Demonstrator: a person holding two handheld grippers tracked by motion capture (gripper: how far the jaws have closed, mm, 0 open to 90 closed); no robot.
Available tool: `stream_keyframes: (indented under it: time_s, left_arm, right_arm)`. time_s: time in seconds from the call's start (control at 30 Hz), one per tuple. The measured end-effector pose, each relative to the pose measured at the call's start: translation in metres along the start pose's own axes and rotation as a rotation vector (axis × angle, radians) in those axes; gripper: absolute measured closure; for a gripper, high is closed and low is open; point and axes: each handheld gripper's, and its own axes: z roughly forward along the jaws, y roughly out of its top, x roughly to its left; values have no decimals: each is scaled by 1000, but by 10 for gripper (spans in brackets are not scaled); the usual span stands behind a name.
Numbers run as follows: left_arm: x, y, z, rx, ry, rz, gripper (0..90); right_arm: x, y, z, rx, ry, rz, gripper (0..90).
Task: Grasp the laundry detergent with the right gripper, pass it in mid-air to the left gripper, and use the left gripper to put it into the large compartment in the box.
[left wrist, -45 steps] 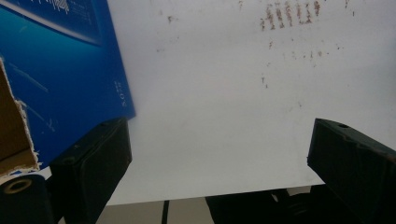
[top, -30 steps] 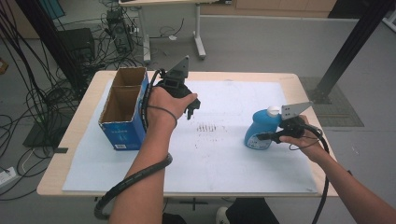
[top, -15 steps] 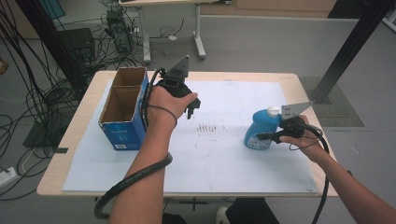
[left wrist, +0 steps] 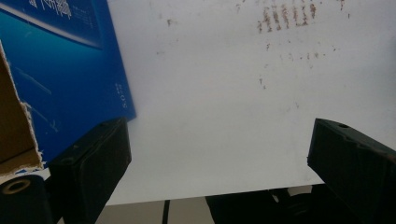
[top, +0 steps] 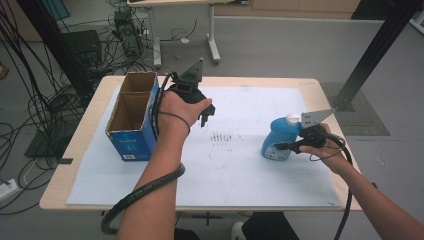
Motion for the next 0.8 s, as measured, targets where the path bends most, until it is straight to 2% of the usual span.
stream_keyframes:
  time_s: [0.8]
  left_arm:
    - [-2,-1,-3,-2,4,0,66]
  right_arm:
    - [0,0,0,-2,-2,0,440]
